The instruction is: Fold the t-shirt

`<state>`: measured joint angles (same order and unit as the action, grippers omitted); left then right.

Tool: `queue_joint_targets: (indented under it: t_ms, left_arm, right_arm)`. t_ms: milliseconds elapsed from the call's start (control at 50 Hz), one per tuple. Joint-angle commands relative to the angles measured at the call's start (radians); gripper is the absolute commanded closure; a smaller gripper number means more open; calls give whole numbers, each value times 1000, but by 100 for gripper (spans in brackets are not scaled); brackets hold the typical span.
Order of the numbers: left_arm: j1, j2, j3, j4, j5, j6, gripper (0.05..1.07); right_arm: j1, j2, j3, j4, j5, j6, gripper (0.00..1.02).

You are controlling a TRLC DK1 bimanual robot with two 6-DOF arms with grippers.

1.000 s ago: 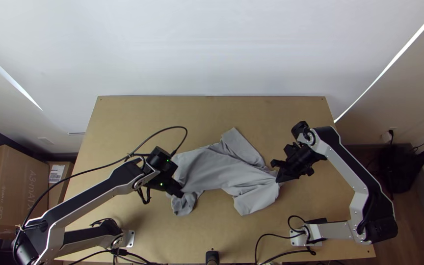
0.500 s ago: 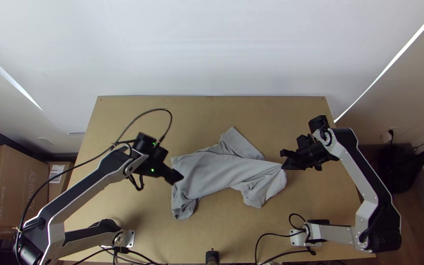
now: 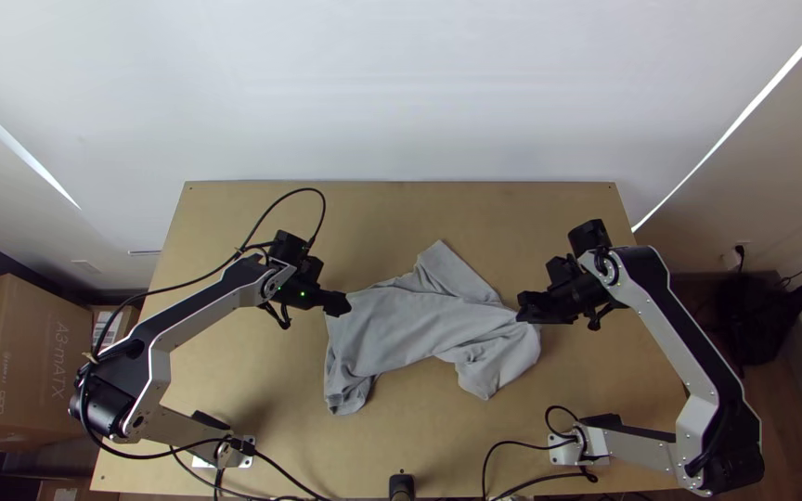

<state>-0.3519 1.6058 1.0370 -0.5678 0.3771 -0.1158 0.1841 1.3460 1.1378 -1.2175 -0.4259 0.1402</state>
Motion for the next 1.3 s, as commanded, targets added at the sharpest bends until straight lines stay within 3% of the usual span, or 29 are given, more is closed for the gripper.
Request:
queue_joint_targets:
  t_ms: [0, 120, 400, 700, 760, 840, 960, 1200, 1280]
  left_arm:
    - [24, 13, 5, 17, -17, 1, 10]
    - [51, 6, -8, 11, -21, 47, 10]
    - [60, 9, -58, 16, -21, 93, 11]
    - [36, 75, -84, 66, -43, 94, 11]
    - [30, 86, -86, 88, -43, 93, 12]
    - [21, 100, -89, 115, -43, 84, 20]
    - [2, 118, -104, 180, -43, 59, 43]
    - [-24, 66, -146, 253, -43, 24, 105]
    - [-7, 26, -157, 250, -43, 30, 104]
  right_arm:
    - [9, -27, -9, -1, 6, -36, 29]
    - [9, -30, -1, -1, 6, -45, 14]
    - [-14, -57, 63, -2, 6, -37, 14]
    - [-86, -34, 209, -100, 6, -45, 13]
    - [-95, -34, 224, -146, 6, -45, 3]
    - [-103, -51, 226, -157, 6, -45, 3]
    - [-138, -68, 231, -163, 6, -50, 3]
    - [-232, -54, 105, -203, -34, -82, 4]
    - [-230, -57, 53, -214, -33, -91, 4]
